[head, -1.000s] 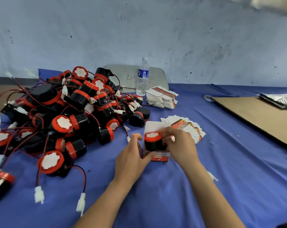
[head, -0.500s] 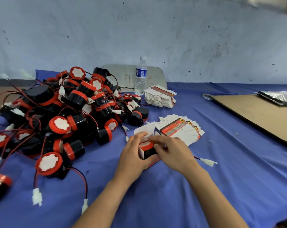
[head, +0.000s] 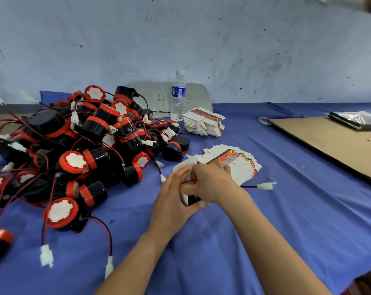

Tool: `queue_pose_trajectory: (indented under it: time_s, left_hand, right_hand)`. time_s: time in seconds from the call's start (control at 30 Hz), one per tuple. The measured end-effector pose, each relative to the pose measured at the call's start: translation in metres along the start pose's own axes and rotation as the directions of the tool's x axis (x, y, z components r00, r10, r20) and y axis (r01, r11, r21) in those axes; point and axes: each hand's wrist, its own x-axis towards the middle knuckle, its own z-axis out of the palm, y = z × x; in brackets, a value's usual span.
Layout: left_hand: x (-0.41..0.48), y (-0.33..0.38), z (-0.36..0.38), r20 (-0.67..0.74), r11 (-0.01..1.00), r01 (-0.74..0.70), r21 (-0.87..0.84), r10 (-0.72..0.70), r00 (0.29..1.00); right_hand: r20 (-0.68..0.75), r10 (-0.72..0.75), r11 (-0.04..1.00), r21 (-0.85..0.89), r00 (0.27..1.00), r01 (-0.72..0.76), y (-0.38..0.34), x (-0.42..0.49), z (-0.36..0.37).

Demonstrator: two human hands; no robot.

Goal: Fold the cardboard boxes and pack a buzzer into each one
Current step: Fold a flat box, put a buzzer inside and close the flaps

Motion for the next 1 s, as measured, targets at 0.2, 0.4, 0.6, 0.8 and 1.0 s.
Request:
queue_pose_trajectory:
  time_s: [0.2,0.4,0.6,0.8,1.0]
  left_hand:
    - [0.002,-0.008,0.003,-0.01,0.998,0.018,-0.053,-0.019,1.0]
    - [0.006,-0.005,0.004,-0.06,0.992,0.0,-0.129,-0.008,0.998]
    - [0.007,-0.012,0.005,-0.046,0.998,0.023,-0.063,-0.026,0.999]
    - [0.004,-0.014,0.007,-0.027,0.999,0.011,-0.036,-0.012,1.0]
    - [0.002,-0.015,0.008,-0.019,0.999,-0.043,-0.004,0.043,0.999]
  right_hand:
    - [0.145,-0.15,0.982,0.135,0.978,0.131,0.002,0.005,-0.01]
    - [-0.022,-0.235,0.953,0.189,0.972,0.235,0.019,-0.002,-0.02]
    - [-0.004,-0.404,0.915,-0.003,0.915,0.404,0.015,-0.007,-0.013]
    - [0.13,-0.393,0.917,-0.026,0.91,0.399,0.016,-0.006,-0.014]
    - [0.169,-0.312,0.942,-0.074,0.935,0.328,0.011,0.001,-0.008]
